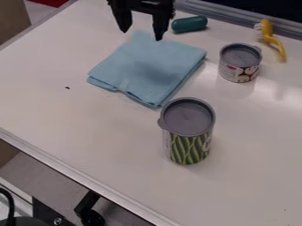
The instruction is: Moved a kitchen towel a bit little to the top
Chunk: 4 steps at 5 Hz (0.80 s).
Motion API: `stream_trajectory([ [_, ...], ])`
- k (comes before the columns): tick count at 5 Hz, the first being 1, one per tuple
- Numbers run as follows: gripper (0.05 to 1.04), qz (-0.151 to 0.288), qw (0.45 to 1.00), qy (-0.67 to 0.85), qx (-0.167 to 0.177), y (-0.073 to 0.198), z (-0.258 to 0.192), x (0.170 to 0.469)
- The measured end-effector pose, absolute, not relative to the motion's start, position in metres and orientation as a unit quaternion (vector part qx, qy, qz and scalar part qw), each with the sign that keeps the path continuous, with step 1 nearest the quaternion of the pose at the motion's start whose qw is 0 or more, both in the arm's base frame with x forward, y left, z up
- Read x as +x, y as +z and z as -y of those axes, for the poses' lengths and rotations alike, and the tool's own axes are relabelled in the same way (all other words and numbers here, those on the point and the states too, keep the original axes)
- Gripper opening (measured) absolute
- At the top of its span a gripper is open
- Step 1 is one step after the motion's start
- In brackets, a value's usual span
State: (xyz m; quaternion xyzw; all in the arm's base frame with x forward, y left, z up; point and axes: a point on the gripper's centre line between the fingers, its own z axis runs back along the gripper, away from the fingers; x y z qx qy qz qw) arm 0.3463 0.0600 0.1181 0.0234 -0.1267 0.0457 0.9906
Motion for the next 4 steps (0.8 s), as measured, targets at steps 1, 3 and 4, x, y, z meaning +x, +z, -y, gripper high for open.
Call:
stream_trajectory([
  [1,0.998,0.126,0.991,0.037,0.004,0.112,-0.042,0.337],
  [3,0.998,0.111,0.993,0.028,-0.007,0.105,0.018,0.322],
  [4,0.998,0.111,0.994,0.011,-0.012,0.106,0.05,0.319],
])
